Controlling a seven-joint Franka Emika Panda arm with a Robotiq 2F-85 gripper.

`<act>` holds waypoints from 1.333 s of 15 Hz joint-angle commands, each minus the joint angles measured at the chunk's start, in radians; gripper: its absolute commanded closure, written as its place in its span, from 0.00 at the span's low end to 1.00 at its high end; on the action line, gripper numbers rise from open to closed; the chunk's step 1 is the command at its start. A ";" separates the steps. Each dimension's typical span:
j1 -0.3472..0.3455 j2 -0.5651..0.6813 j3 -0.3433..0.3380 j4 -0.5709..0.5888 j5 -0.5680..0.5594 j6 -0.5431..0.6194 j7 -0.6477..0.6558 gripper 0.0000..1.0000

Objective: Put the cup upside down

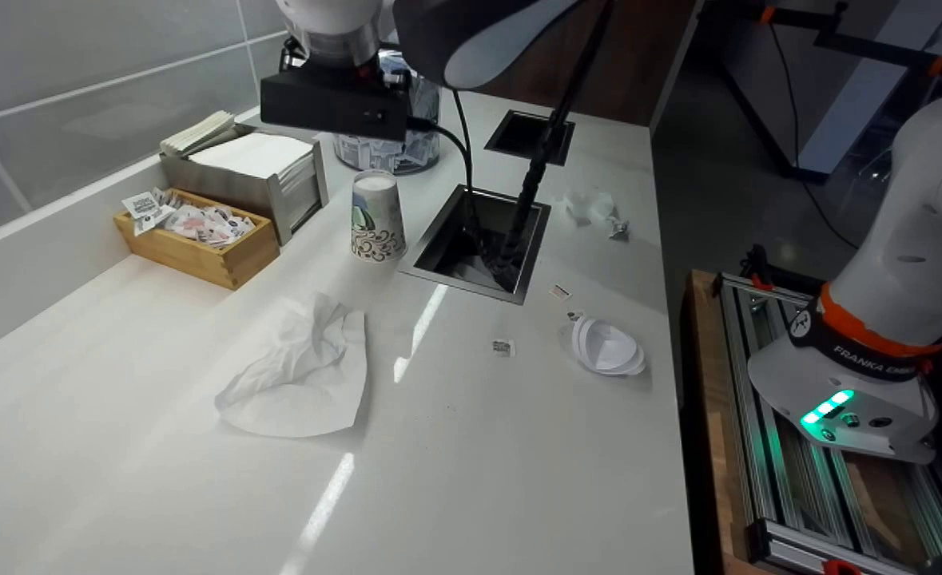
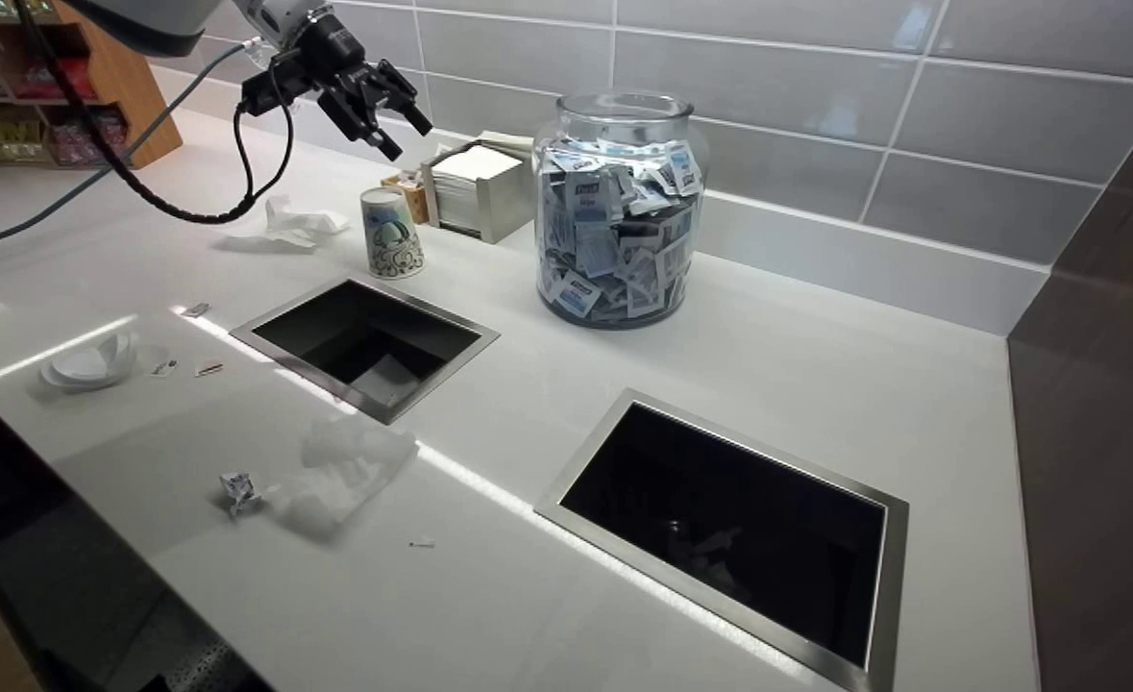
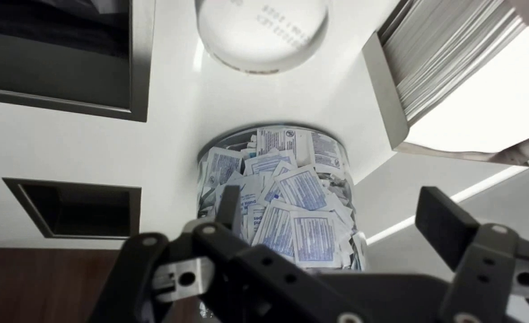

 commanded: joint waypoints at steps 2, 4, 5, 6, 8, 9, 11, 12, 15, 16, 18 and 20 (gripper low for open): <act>-0.049 -0.098 -0.003 -0.095 0.267 0.137 -0.272 0.00; -0.057 -0.125 -0.007 -0.118 0.397 0.158 -0.417 0.00; -0.059 -0.135 -0.009 -0.126 0.464 0.154 -0.489 0.00; -0.058 -0.143 -0.013 -0.132 0.534 0.140 -0.561 0.00; -0.057 -0.157 -0.017 -0.135 0.665 0.087 -0.699 0.00; -0.055 -0.163 -0.020 -0.135 0.716 0.048 -0.759 0.00; -0.049 -0.172 -0.032 -0.130 0.769 -0.027 -0.838 0.00; -0.047 -0.176 -0.037 -0.129 0.778 -0.060 -0.865 0.00; -0.031 -0.152 -0.053 -0.096 0.747 -0.072 -0.842 0.00; -0.032 -0.154 -0.054 -0.096 0.748 -0.078 -0.851 0.00; -0.032 -0.154 -0.055 -0.096 0.749 -0.078 -0.858 0.00; -0.031 -0.154 -0.055 -0.096 0.749 -0.078 -0.859 0.00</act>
